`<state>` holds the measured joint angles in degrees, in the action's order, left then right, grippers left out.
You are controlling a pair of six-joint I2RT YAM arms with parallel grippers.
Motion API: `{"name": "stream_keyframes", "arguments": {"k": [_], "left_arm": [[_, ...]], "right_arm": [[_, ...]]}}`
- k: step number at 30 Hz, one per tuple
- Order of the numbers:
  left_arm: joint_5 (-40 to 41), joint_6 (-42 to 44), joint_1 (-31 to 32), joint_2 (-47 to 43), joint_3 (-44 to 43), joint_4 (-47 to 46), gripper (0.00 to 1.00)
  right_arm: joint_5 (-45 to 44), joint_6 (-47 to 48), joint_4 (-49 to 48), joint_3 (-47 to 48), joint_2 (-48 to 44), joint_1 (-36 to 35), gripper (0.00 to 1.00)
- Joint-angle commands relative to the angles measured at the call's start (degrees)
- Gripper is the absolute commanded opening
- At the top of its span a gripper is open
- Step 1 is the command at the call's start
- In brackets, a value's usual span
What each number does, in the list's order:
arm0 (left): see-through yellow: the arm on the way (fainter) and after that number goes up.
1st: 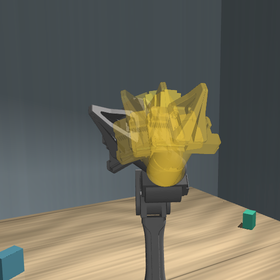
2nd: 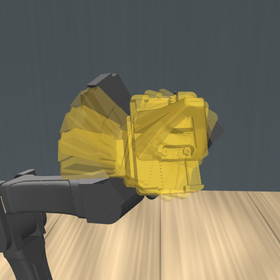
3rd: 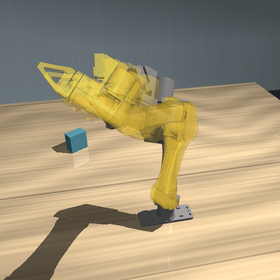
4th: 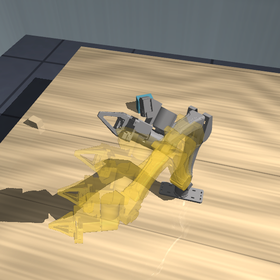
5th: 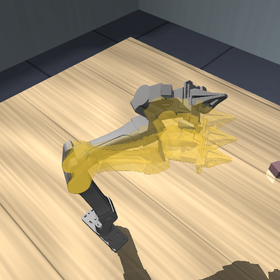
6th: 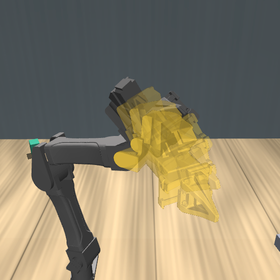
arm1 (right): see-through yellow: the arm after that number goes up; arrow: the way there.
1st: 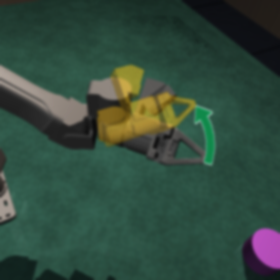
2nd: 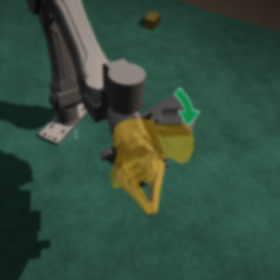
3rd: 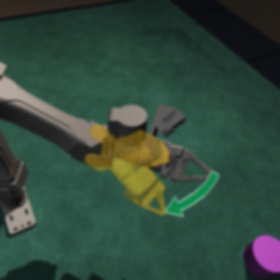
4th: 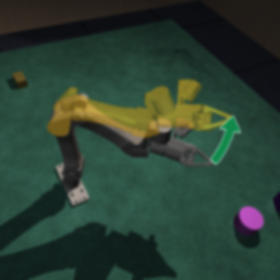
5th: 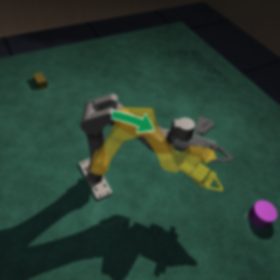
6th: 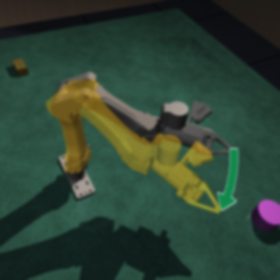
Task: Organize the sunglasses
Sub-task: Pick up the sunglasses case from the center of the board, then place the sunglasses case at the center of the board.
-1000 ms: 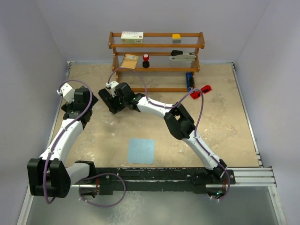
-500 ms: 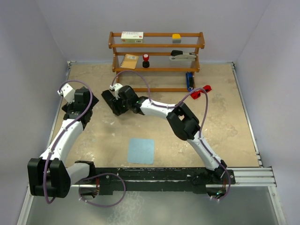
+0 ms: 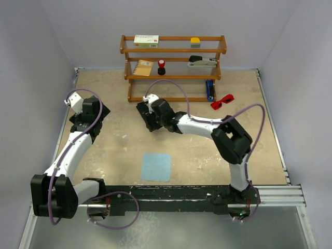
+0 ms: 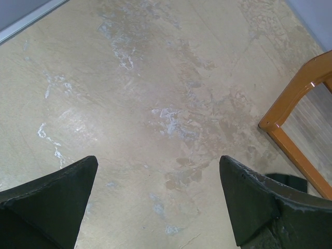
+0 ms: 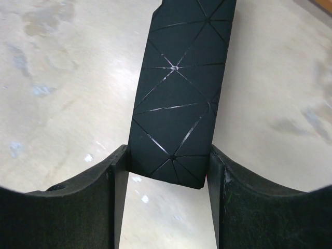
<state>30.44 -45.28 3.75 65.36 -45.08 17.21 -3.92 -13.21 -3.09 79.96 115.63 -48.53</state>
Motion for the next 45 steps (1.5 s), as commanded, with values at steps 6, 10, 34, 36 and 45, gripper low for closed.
{"name": "stream_keyframes", "arguments": {"k": [6, 10, 34, 36, 45], "left_arm": [[-2.7, -0.1, -0.5, 1.5, 0.2, -3.2, 0.98], [-3.6, -0.2, -0.5, 1.8, 0.2, -3.7, 0.97], [-4.4, -1.0, -0.5, -0.2, 1.7, -3.2, 0.97], [-4.5, -0.9, -0.5, -0.1, 1.6, -3.4, 0.97], [-5.0, -1.0, -0.4, 0.1, 1.2, -3.2, 0.97]], "right_arm": [[-10.4, -3.3, -2.8, -17.7, -19.1, 2.7, 0.19], [-12.3, -5.3, -1.8, -24.0, -24.2, 2.8, 0.19], [-11.4, -11.2, 0.9, -34.8, -30.4, 2.4, 0.74], [-11.6, -10.8, 2.1, -33.9, -30.5, 2.4, 0.8], [-17.2, -8.2, 10.7, -25.1, -27.8, 2.3, 0.72]]}}
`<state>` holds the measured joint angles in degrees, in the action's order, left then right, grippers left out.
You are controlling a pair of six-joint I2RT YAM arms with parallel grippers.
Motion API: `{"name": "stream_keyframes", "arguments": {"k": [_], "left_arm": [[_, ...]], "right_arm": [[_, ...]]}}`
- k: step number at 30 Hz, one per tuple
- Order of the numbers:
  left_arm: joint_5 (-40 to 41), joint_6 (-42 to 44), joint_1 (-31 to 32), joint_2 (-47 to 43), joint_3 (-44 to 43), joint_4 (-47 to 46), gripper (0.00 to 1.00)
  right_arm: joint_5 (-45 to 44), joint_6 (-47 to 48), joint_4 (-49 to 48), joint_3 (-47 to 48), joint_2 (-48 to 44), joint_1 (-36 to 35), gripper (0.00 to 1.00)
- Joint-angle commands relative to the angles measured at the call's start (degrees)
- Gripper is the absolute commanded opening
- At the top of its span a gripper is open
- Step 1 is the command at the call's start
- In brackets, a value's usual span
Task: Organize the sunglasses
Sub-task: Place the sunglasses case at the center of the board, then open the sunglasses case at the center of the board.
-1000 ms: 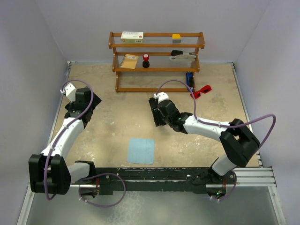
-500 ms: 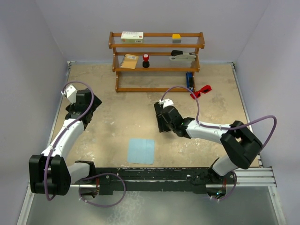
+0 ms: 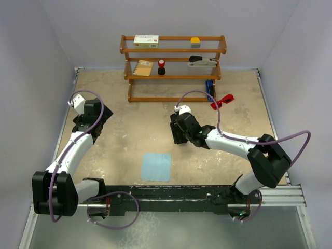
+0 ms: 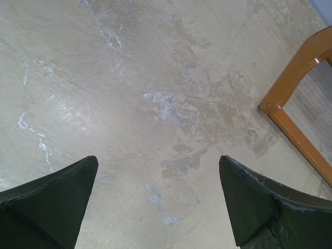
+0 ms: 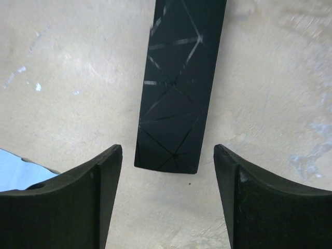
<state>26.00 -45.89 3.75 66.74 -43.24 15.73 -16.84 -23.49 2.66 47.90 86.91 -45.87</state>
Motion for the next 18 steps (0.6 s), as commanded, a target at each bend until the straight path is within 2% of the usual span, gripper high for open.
{"name": "stream_keyframes", "arguments": {"k": [1, 15, 18], "left_arm": [[-0.7, -0.4, -0.4, -1.2, -0.5, -1.8, 0.97], [-2.7, -0.1, -0.4, -1.4, 0.1, -2.4, 0.97], [-2.8, -0.1, -0.4, -1.5, 0.1, -2.4, 0.97]], "right_arm": [[-4.6, 2.6, 6.2, 8.4, 1.8, -0.4, 0.68], [-5.6, 3.8, 12.9, 16.4, 10.9, -0.7, 0.59], [-6.3, 4.0, 13.5, 16.7, 11.2, -0.8, 0.53]]}}
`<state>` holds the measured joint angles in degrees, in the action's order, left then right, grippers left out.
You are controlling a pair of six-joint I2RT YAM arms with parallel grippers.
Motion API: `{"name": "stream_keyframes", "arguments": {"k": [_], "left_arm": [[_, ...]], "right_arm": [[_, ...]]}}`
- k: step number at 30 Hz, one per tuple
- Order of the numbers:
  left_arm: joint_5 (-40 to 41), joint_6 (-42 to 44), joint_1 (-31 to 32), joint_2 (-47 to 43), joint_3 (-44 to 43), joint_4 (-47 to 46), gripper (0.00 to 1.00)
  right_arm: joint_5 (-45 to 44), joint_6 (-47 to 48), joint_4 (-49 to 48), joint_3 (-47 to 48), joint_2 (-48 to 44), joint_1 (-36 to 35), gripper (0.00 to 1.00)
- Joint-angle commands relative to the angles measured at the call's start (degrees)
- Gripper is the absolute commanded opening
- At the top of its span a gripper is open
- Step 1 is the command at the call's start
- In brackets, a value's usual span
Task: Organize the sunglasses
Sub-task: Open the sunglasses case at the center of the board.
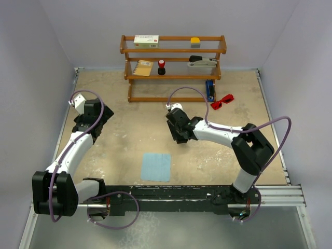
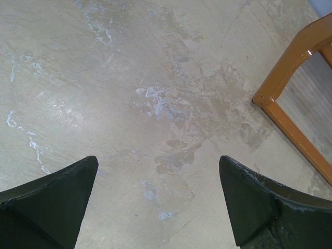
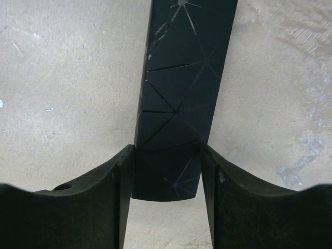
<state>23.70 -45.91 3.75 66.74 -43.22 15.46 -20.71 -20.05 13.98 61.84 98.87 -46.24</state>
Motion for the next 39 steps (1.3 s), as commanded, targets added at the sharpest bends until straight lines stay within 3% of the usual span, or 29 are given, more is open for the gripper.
{"name": "stream_keyframes", "arguments": {"k": [1, 17, 39], "left_arm": [[-0.6, -0.1, -0.4, -1.4, 0.1, -2.2, 0.97], [-0.9, 0.0, -0.4, -1.0, 0.1, -2.7, 0.97], [-1.7, 0.5, -0.4, -1.3, 0.0, -3.1, 0.97]], "right_arm": [[-2.7, 0.5, 2.4, 2.9, -0.6, -0.4, 0.51], [-8.2, -1.0, 4.8, 3.4, -1.7, -0.9, 0.45], [-22.5, -2.5, 11.4, 7.3, -0.4, 1.0, 0.47]]}}
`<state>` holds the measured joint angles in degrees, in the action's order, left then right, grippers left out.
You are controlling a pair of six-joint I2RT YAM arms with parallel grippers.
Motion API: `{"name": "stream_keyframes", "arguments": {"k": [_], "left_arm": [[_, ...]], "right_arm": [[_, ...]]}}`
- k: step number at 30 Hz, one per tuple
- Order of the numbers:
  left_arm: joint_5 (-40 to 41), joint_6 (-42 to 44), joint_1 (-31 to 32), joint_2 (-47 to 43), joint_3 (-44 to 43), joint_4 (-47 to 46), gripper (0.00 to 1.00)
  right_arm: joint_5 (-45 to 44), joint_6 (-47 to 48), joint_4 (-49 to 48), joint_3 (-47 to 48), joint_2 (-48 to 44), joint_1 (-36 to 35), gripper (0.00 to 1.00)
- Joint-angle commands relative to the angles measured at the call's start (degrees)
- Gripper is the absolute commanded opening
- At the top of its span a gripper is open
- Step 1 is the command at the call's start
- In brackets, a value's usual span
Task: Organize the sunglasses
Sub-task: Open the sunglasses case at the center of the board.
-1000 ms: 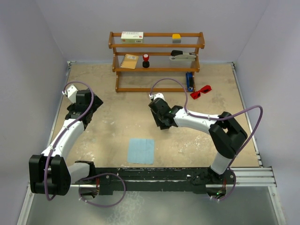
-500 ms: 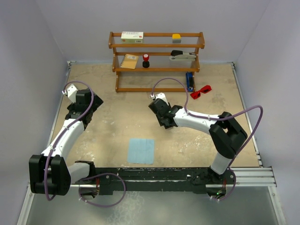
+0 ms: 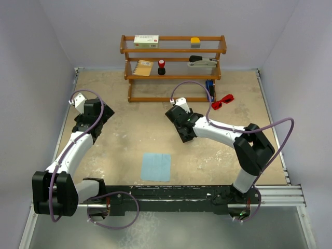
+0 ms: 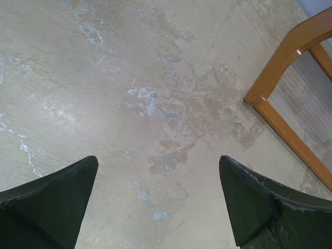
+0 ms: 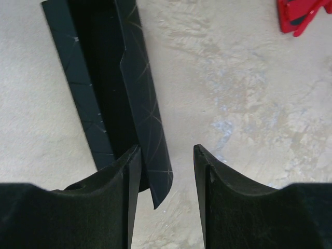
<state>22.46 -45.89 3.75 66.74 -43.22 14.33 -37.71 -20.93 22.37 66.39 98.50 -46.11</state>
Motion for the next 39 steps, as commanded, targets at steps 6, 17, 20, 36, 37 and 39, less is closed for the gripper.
{"name": "stream_keyframes", "arguments": {"k": [6, 17, 20, 36, 37, 39], "left_arm": [[-0.7, 0.6, -0.4, -1.3, 0.0, -2.0, 0.97], [-0.7, 1.1, -0.5, -1.6, 0.0, -1.8, 0.97], [-0.7, 1.2, -0.4, -1.7, -0.1, -1.8, 0.97], [-1.0, 0.5, -0.4, -1.4, 0.1, -2.3, 0.97], [-1.0, 0.5, -0.5, -1.5, 0.1, -2.2, 0.97], [-0.9, 0.4, -0.5, -1.5, 0.2, -2.1, 0.97]], "right_arm": [[-3.2, -3.9, 5.1, 2.8, 2.4, 4.6, 0.48], [-1.1, -5.3, 5.3, 1.4, 3.2, 7.1, 0.48], [-1.3, -3.9, 4.1, 2.2, 1.8, 6.9, 0.48], [9.3, 1.7, 2.9, 4.1, -2.6, 2.5, 0.01], [10.0, 1.6, 3.0, 3.8, -2.1, 2.5, 0.0], [12.9, 1.7, 2.4, 2.8, -1.6, 2.6, 0.0]]}}
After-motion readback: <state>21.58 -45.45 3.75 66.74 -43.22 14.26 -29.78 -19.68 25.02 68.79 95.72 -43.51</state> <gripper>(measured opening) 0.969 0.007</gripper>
